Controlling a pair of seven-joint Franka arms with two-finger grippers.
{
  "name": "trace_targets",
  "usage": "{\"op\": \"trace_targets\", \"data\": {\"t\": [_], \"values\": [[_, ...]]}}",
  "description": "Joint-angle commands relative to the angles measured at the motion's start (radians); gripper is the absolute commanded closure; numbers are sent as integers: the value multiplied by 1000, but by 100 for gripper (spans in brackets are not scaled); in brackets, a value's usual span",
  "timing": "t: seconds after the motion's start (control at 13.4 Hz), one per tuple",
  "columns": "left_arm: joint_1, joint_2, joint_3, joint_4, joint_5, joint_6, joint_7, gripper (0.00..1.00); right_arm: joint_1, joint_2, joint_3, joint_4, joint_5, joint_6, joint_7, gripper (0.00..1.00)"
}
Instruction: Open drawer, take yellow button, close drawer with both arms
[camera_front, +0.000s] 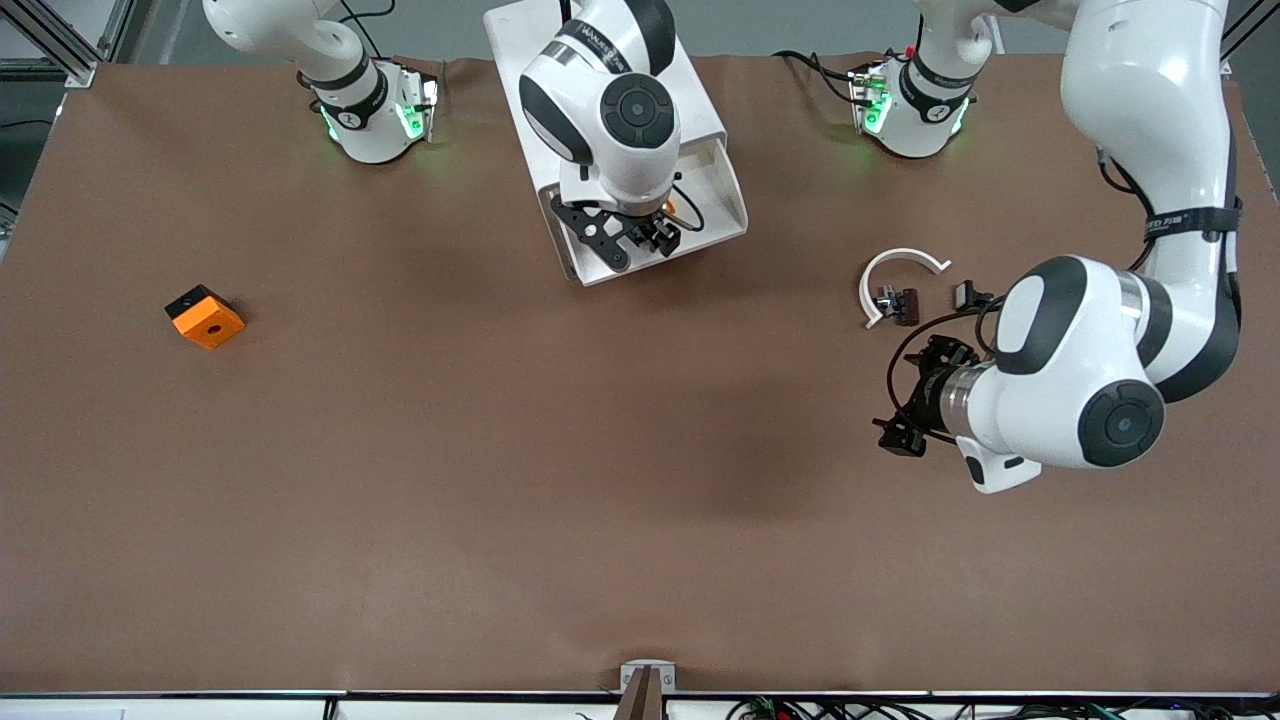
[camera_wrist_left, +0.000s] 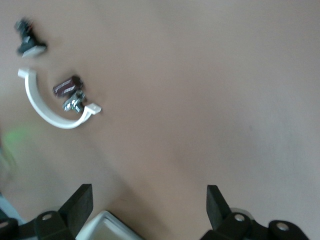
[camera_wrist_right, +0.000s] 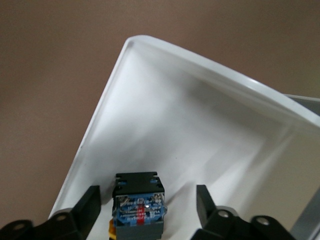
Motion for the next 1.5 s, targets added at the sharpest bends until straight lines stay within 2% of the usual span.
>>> {"op": "trace_targets", "data": {"t": [0.0, 0.15, 0.3, 0.52, 0.75, 0.9, 1.05, 1.42], "values": [[-4, -50, -8, -26, 18, 14, 233, 0, 25, 2, -6, 4, 3, -1, 0, 30], [-6, -81, -30, -43, 26, 63, 330, 0, 30, 2, -6, 4, 1, -1, -12, 47], [-3, -96, -78, -60, 58, 91, 353, 0, 27, 0, -6, 7, 1, -1, -13, 60], [11, -99, -209, -113, 200, 137, 369, 0, 18, -1, -6, 27, 3, -8, -29, 68], [13, -138, -267, -240, 247, 276, 369, 0, -20, -4, -9, 70, 7, -51, -58, 68], [8, -199, -286, -389, 247, 418, 367, 0, -57, -4, -9, 139, 9, -158, -113, 68], [5, -236, -324, -492, 241, 508, 340, 0, -108, -13, -9, 184, 9, -260, -205, 68], [-30, -233, -416, -566, 242, 520, 232, 0, -269, -140, -17, 185, -9, -455, -657, 68]]}}
